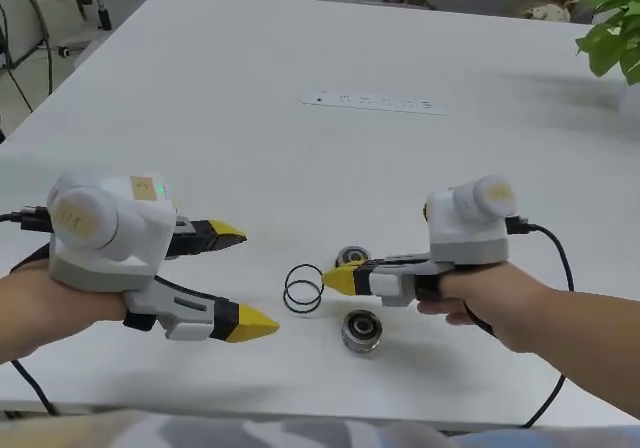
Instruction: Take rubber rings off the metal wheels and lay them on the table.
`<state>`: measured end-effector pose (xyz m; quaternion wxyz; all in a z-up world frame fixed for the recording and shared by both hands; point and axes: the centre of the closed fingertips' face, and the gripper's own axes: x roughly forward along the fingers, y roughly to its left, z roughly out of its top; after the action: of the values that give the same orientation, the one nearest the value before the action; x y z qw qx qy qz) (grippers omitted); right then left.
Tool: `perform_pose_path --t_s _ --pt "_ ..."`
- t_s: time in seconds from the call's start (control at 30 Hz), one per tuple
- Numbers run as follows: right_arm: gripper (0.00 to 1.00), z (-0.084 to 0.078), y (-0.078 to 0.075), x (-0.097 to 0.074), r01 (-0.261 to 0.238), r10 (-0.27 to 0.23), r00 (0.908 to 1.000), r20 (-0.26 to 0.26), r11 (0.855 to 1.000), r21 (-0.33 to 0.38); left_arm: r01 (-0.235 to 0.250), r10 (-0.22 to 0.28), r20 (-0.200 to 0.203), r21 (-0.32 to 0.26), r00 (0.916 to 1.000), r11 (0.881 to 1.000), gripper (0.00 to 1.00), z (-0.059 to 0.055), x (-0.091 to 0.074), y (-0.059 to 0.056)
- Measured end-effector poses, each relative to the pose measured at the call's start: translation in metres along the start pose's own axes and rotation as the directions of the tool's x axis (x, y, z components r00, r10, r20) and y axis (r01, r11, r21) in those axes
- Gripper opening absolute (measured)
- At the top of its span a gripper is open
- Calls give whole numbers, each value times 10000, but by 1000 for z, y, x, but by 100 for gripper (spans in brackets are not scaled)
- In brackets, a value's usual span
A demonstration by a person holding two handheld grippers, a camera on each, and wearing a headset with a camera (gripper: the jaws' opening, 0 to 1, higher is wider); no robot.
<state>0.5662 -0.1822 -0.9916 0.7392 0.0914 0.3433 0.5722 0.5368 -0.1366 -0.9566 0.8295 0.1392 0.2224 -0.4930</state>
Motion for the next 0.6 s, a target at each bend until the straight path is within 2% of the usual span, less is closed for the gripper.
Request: perform_pose_path --t_s 0.6 --pt "0 -12 -13 7 458 -441 9978 -497 9984 336 -98 94 -177 -236 9998 9997 68 -10 -4 2"
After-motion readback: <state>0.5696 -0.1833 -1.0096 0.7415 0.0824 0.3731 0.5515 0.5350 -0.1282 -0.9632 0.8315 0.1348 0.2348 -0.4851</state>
